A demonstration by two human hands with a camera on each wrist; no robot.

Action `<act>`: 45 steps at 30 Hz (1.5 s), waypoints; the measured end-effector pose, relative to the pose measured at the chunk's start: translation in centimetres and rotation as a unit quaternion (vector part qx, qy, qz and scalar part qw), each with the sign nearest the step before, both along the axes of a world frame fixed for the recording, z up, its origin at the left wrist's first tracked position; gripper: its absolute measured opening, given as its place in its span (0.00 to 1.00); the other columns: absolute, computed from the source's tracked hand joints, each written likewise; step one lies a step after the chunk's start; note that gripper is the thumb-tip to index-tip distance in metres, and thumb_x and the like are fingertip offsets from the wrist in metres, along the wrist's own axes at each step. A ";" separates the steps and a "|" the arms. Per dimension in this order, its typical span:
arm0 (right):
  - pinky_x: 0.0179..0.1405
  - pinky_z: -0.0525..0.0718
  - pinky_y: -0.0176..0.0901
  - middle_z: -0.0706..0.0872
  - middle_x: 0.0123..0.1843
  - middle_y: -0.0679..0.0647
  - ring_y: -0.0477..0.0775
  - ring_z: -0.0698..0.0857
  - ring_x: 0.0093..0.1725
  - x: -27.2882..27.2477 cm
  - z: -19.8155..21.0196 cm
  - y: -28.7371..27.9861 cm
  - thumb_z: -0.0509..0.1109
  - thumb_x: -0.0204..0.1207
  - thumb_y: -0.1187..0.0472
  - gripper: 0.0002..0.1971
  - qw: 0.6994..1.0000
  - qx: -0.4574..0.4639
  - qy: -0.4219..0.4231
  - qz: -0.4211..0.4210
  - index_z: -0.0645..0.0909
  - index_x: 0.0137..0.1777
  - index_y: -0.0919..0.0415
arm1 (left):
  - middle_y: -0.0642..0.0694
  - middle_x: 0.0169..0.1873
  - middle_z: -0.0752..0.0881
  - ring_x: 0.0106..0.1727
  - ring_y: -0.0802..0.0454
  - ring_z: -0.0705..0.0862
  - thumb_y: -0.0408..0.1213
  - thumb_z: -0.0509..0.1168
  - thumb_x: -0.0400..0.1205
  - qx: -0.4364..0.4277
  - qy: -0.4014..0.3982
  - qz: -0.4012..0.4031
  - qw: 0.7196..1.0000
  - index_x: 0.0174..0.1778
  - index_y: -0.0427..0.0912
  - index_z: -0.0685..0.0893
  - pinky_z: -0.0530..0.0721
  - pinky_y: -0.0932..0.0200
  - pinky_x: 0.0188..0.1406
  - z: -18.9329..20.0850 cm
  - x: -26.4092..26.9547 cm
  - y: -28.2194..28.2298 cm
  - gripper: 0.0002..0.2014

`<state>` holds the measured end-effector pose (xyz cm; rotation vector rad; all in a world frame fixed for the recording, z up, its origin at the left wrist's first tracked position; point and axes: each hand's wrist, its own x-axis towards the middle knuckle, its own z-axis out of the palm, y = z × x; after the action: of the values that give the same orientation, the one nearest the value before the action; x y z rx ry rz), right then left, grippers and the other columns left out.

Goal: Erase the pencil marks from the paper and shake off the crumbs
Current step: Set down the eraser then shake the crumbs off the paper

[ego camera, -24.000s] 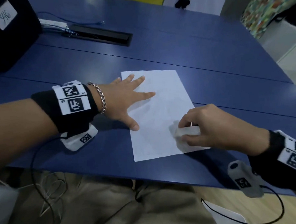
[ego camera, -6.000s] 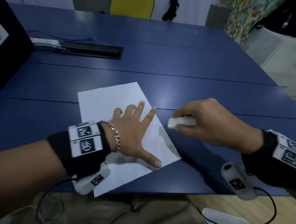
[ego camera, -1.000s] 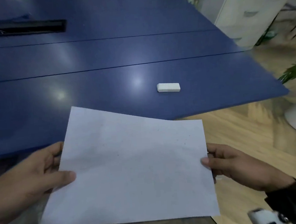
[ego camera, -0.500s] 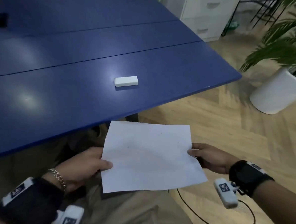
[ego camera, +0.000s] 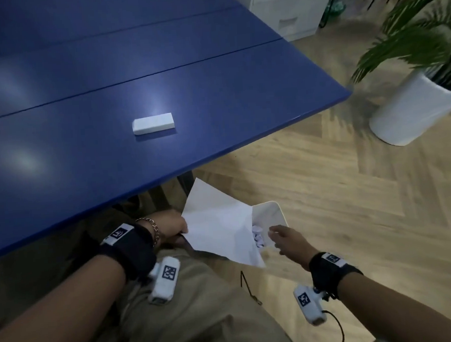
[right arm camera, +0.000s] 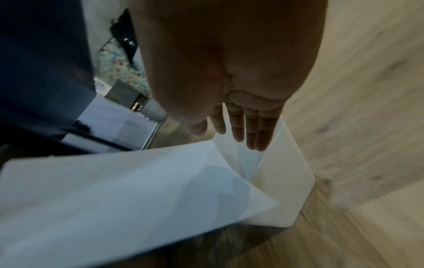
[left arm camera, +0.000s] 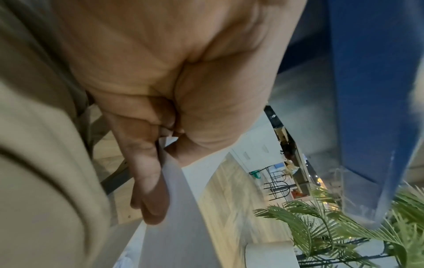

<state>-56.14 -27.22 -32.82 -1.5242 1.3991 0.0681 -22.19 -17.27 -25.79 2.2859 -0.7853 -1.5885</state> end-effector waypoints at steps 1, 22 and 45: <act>0.66 0.81 0.48 0.85 0.76 0.52 0.57 0.85 0.69 0.4 0.4 0.2 0.63 0.91 0.46 0.22 0.998 -0.039 0.008 0.044 0.79 0.79 0.55 | 0.31 0.52 0.89 0.55 0.33 0.90 0.27 0.70 0.82 0.005 -0.002 -0.002 1.000 0.40 0.42 0.82 0.90 0.37 0.63 -0.7 -0.1 -0.5 0.07; 0.84 0.49 0.84 0.38 0.94 0.60 0.76 0.40 0.91 3.7 -3.9 2.0 0.25 0.81 0.28 0.43 0.909 -0.011 0.239 0.341 0.44 0.92 0.47 | 0.32 0.67 0.88 0.70 0.35 0.86 0.12 0.54 0.84 -0.019 0.229 0.143 0.963 0.70 0.28 0.83 0.85 0.41 0.72 -1.4 -3.8 -1.7 0.22; 0.55 0.83 0.51 0.88 0.64 0.61 0.62 0.87 0.57 0.7 -6.2 -3.6 0.64 0.90 0.57 0.17 0.996 0.051 0.009 -0.069 0.81 0.75 0.59 | 0.39 0.61 0.90 0.58 0.45 0.89 0.16 0.53 0.87 -0.021 0.237 0.191 0.952 0.69 0.32 0.83 0.92 0.58 0.43 2.0 -2.9 -1.1 0.20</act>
<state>-55.45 -30.85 -38.97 -1.3423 1.4896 0.0684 -25.09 -18.42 -23.75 1.7664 -0.2349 -1.7893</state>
